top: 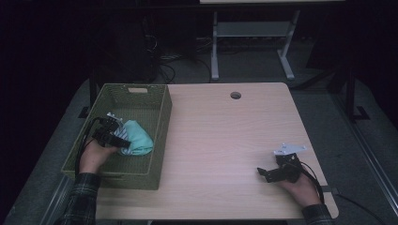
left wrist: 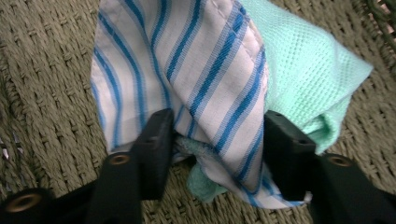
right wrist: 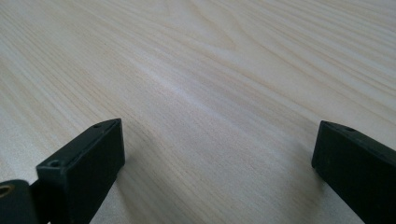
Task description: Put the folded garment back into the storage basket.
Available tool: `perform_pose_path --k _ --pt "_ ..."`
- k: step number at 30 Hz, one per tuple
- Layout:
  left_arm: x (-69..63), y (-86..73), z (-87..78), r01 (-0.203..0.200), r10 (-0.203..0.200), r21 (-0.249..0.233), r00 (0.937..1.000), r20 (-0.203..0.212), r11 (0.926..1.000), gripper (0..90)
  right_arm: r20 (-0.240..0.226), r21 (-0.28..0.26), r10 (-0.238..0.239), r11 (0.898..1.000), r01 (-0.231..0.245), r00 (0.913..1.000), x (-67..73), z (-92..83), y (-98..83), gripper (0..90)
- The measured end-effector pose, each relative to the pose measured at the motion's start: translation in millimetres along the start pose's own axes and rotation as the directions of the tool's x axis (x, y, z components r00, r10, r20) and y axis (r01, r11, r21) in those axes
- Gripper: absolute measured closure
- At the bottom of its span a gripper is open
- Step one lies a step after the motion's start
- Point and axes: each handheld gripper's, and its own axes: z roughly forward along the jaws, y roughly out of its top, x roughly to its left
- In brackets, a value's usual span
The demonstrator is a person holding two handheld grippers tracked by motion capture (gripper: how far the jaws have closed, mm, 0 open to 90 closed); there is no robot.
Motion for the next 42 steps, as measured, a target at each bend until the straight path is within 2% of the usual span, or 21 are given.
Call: perform_pose_path --k 6,10,13,18,21,29,38,42 --pt "0.4 0.3 2.5 -0.009 0.009 0.01 0.9997 -0.02 0.9999 24.9 0.0 0.0 0.0 1.0 0.0 1.0 0.0 0.0 0.0 2.1" --pt "-0.2 0.5 1.7 -0.014 0.014 -0.001 0.9995 -0.029 0.9999 16.5 0.0 0.0 0.0 1.0 0.0 1.0 0.0 0.0 0.0 2.1" --pt "1.2 1.0 -2.6 -0.01 0.01 -0.034 0.9999 -0.014 0.9994 15.6 0.0 0.0 0.0 1.0 0.0 1.0 0.0 0.0 0.0 2.1" --pt "2.8 2.1 -11.8 -0.016 0.016 -0.062 0.9999 -0.004 0.998 15.7 0.0 0.0 0.0 1.0 0.0 1.0 -0.1 0.0 0.0 2.1" --pt "2.1 3.2 -21.2 -0.02 0.022 -0.092 0.9997 0.011 0.9955 15.6 0.0 0.0 0.0 1.0 0.0 1.0 -0.1 0.0 0.0 2.1" --pt "-2.6 10.1 -50.9 -0.044 0.046 -0.15 0.9989 0.006 0.9878 15.5 0.0 0.0 0.0 1.0 0.0 1.0 0.0 0.0 0.0 2.1" --pt "-17.1 20.5 -73.5 -0.059 0.063 -0.194 0.998 0.012 0.9792 15.6 0.0 0.0 0.0 1.0 0.0 1.0 -0.1 0.0 0.0 2.1" --pt "-28.6 27.1 -83.8 -0.072 0.08 -0.229 0.9965 0.025 0.9708 15.6 0.0 0.0 0.0 1.0 0.0 1.0 -0.1 0.0 0.0 2.1"
